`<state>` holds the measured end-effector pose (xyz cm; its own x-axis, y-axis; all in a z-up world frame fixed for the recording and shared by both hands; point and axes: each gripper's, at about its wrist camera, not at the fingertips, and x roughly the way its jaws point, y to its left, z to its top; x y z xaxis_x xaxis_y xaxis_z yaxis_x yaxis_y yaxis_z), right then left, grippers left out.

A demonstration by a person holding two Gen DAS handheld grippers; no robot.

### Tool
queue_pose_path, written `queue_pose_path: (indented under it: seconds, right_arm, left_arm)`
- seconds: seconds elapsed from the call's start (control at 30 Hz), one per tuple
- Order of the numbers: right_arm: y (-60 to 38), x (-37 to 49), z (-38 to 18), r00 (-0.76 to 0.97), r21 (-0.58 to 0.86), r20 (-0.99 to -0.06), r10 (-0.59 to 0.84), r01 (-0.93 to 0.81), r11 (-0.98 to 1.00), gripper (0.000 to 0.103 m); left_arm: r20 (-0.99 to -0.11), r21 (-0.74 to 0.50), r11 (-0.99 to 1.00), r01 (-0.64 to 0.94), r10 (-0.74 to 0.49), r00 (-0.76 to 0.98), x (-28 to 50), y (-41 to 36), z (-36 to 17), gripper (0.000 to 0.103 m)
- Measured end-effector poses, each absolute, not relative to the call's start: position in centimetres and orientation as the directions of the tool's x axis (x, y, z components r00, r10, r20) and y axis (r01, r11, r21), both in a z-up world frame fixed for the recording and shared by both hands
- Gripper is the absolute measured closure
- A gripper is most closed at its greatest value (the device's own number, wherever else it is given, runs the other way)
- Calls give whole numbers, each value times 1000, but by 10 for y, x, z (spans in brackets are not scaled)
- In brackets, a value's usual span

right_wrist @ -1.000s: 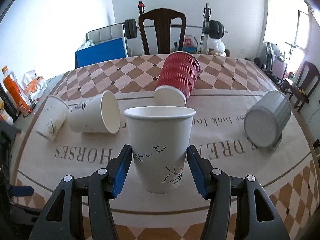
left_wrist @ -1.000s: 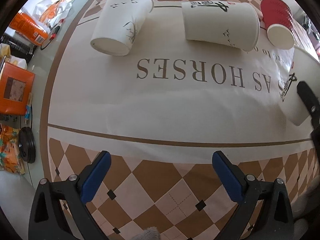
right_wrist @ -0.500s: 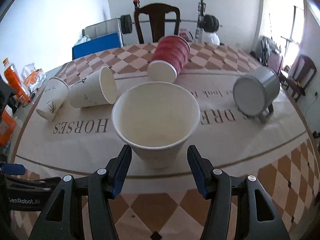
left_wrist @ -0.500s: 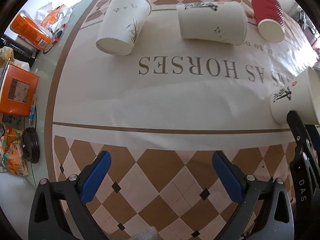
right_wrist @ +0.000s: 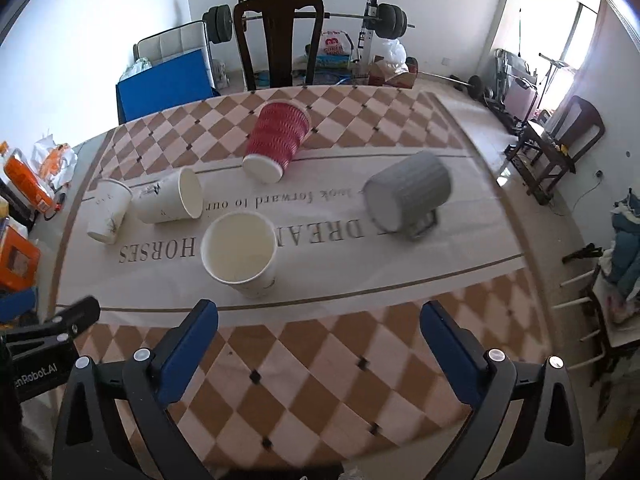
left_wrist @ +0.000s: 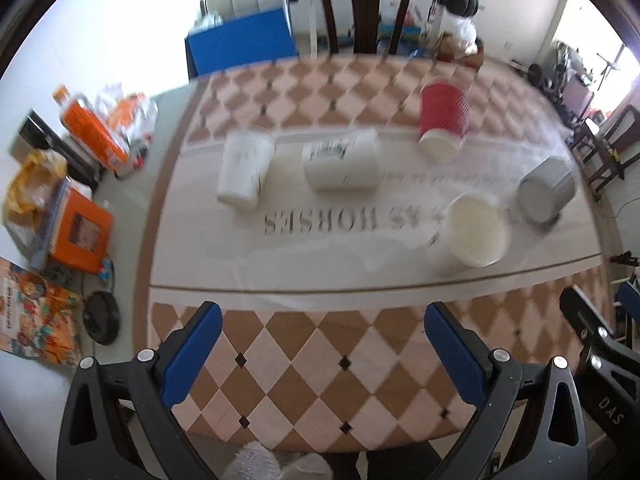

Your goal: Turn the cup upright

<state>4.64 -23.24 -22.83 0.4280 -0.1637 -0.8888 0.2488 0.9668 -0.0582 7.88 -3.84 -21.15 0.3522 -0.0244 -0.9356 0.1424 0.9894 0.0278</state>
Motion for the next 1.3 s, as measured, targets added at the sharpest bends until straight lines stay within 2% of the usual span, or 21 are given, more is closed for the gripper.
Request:
queue_pose_path:
  seconds: [0.2, 0.5, 0.87, 1.3]
  right_arm:
    - [-242, 35, -154, 414, -76, -897, -156, 204, 976, 1]
    - [-258, 21, -77, 435, -47, -889, -141, 221, 974, 1]
    - [-258, -2, -26, 478, -53, -864, -159, 228, 972, 1]
    - [-262, -8, -18, 483, -49, -860, -163, 241, 969, 1]
  left_arm:
    - [-906, -28, 990, 136, -82, 415, 72, -49, -134, 0]
    - [-884, 13, 994, 105, -38, 465, 53, -57, -61, 0]
    - [-885, 17, 996, 91, -27, 464, 32, -56, -36, 0]
    - [-882, 22, 997, 80, -19, 471, 24, -54, -28, 0]
